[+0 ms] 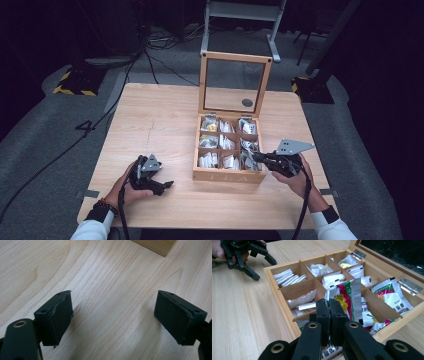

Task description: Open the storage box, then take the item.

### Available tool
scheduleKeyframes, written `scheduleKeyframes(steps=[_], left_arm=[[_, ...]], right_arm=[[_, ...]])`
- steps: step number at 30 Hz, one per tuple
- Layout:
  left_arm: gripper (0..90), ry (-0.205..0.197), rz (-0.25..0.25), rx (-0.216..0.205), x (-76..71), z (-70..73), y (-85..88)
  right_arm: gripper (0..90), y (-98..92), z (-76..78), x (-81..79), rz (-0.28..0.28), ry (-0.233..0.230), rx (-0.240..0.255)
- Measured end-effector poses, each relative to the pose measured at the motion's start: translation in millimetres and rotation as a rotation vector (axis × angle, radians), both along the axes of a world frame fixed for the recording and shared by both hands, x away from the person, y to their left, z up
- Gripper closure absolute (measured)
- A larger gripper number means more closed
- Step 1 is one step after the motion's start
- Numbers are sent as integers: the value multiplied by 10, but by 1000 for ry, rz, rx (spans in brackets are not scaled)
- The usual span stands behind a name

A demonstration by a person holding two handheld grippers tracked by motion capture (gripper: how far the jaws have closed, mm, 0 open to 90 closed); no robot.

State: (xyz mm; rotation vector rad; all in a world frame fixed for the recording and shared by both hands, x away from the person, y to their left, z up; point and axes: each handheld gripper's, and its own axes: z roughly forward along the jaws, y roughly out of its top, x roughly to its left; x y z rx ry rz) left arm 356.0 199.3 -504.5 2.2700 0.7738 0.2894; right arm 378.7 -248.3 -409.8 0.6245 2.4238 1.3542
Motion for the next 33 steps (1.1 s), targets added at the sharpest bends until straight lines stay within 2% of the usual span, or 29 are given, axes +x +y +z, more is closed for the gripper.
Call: scheduleKeyframes(steps=[4,17,33], left_arm=[[157,-1,-2,1,1,0,3],[158,-3,-7,0,3,0,8],[157,0,-7,2,-5,1,23]], right_arm=[[879,6,13,-2,3,-8,9],[880,-100,153,-27,-16,-51,89],[879,-28,287,-208,55,-83,128]])
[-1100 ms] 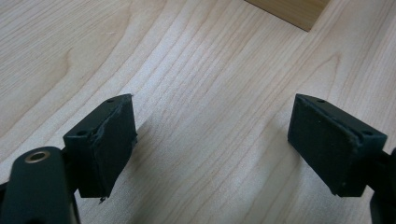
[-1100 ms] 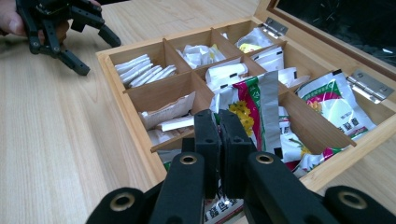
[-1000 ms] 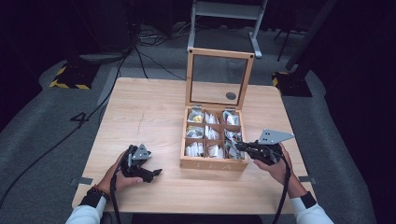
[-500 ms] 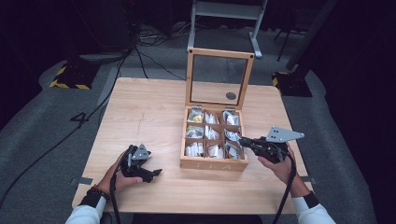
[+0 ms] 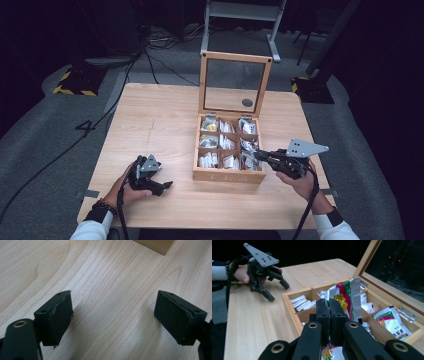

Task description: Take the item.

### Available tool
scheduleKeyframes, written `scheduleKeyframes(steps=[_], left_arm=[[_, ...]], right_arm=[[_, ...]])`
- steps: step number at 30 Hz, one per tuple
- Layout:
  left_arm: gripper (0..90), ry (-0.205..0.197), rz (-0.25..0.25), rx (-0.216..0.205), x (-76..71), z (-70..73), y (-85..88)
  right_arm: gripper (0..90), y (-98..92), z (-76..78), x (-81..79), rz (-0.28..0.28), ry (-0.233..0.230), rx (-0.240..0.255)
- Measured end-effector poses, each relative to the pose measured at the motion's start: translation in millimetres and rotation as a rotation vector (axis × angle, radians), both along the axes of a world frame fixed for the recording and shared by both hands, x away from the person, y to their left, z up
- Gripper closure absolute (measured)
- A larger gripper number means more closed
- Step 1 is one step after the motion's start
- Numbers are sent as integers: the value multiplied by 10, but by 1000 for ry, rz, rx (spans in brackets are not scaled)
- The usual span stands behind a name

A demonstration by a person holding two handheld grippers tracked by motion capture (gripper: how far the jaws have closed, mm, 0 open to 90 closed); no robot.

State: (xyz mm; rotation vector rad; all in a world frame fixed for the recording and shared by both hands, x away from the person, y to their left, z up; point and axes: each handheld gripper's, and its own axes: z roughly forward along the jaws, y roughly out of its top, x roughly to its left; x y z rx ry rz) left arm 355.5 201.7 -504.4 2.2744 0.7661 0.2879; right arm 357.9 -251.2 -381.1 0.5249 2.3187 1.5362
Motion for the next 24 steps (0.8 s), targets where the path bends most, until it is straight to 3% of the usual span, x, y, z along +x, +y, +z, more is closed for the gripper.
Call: scheduleKeyframes(steps=[16,24], left_arm=[[158,-3,8,-1,-15,-1,9],[159,0,14,0,-39,0,37]], right_arm=[[878,173,44,-153,82,-2,16],[877,322,-8,-181,140,9,-6]])
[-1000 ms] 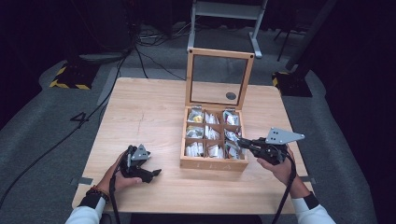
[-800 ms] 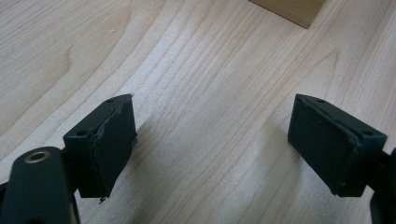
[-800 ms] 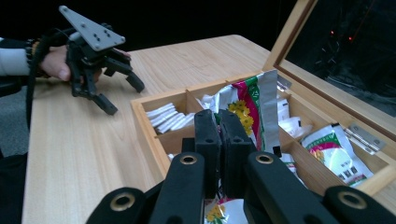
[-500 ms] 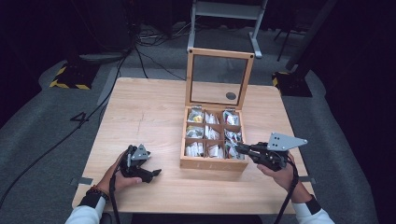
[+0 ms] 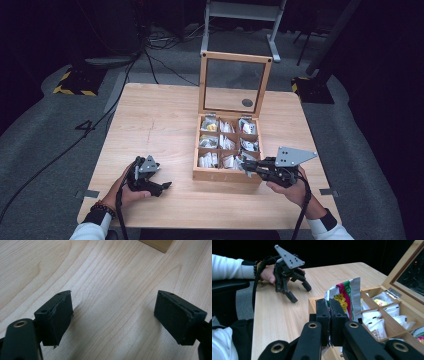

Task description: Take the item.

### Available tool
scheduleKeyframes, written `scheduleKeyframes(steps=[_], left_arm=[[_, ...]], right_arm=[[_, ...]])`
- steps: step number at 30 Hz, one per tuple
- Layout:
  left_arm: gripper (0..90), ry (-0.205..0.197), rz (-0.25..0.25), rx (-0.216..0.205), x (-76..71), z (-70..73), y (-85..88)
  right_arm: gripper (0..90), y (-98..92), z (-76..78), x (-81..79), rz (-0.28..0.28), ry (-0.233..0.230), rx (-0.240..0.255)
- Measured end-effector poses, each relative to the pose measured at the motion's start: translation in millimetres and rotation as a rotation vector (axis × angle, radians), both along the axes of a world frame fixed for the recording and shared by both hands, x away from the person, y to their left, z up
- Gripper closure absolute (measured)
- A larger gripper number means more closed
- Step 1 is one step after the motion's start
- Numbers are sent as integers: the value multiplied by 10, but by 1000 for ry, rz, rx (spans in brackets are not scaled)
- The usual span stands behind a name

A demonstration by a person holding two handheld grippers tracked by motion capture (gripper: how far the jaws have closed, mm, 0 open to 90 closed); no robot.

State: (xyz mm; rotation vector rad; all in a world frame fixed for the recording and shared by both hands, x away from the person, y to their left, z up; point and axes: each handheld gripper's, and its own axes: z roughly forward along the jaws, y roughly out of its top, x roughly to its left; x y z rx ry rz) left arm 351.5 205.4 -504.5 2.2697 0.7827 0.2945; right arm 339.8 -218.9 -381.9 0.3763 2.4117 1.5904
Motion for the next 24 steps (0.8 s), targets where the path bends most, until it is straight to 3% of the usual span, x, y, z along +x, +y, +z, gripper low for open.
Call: scheduleKeyframes(steps=[24], left_arm=[[156,0,-3,0,2,0,11]], right_arm=[[876,266,-195,-210,104,37,-69]])
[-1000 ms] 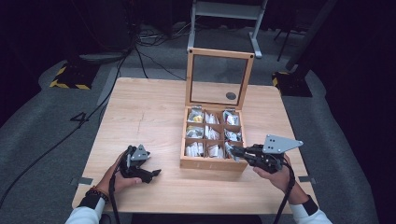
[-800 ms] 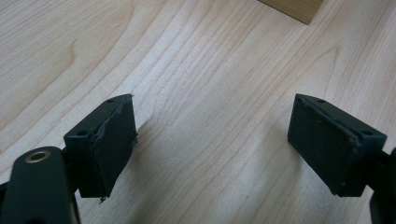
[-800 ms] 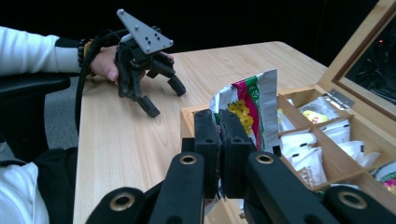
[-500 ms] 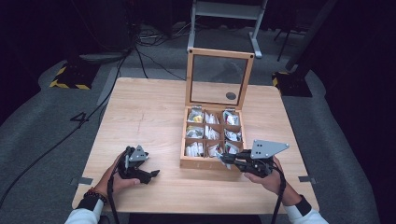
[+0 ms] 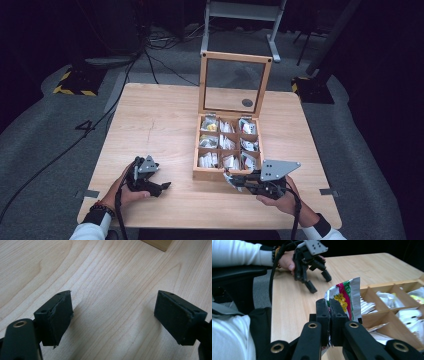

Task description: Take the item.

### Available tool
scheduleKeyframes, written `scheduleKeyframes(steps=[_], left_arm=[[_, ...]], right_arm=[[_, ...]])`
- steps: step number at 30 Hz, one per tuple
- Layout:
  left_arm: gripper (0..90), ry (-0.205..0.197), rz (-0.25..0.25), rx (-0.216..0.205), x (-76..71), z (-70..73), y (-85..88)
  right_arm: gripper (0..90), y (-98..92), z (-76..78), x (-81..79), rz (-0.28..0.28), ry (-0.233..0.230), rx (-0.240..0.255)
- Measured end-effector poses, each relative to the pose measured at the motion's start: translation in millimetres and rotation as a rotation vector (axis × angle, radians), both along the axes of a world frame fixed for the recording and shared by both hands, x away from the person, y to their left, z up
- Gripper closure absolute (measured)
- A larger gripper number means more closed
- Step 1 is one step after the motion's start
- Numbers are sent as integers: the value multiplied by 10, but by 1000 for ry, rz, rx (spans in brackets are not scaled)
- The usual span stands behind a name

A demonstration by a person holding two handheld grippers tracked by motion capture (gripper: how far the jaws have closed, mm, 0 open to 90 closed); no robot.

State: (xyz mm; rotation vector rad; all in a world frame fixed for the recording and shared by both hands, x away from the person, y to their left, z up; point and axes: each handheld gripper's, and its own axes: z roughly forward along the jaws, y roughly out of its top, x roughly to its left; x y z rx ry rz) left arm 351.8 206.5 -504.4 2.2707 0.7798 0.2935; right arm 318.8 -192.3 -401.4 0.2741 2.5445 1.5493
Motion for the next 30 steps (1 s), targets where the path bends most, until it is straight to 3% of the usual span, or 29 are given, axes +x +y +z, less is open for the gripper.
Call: scheduleKeyframes(steps=[10,30], left_arm=[[156,0,-2,0,4,0,-2],[156,1,-1,0,8,0,-4]], right_arm=[[876,58,-145,-57,22,12,-69],[873,61,-476,4,8,54,-224]])
